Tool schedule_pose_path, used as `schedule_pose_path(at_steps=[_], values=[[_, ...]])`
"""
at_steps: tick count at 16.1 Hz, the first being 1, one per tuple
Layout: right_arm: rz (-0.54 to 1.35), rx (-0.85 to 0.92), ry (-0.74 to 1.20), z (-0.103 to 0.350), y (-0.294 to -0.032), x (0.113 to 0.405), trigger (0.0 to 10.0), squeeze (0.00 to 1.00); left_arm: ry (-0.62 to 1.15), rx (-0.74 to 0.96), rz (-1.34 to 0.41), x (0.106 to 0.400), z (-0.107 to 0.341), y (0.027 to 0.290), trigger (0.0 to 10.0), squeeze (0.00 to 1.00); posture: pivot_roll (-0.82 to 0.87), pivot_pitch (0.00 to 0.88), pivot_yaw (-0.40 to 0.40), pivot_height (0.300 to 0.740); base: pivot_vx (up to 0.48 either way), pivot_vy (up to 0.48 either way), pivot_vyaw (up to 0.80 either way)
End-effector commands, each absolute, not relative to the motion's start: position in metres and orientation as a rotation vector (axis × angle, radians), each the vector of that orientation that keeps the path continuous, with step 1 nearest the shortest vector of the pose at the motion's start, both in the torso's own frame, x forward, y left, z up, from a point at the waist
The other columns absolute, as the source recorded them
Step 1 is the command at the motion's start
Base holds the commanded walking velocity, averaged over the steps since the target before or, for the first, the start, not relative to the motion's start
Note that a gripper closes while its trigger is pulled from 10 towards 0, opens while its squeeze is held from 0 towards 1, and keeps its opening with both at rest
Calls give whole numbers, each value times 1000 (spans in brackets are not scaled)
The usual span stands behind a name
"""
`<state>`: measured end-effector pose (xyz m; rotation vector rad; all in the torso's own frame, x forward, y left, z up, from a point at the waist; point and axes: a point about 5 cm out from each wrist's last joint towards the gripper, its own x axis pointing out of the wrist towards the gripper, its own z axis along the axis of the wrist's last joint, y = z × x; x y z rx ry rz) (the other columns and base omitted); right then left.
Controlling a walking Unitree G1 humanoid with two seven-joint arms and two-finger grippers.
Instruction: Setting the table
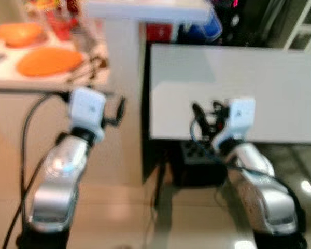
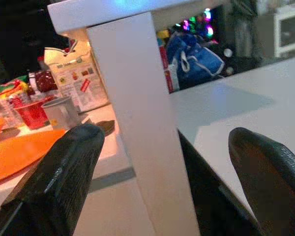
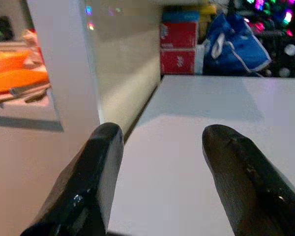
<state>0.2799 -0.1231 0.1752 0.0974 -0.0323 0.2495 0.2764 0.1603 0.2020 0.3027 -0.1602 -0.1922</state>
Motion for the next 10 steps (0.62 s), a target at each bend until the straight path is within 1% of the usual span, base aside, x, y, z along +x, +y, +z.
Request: schedule_pose_path(at_steps=[1,10], values=[[263,112,-60,182,-120,282,10000,0,-173,314,-174,279,208,164,10000,0,48,0,-38,740,0,480,-800],[261,113,-63,180,-121,282,10000,0,-185,329,-184,283,212,165,10000,0,48,0,-21,740,0,480,-800]])
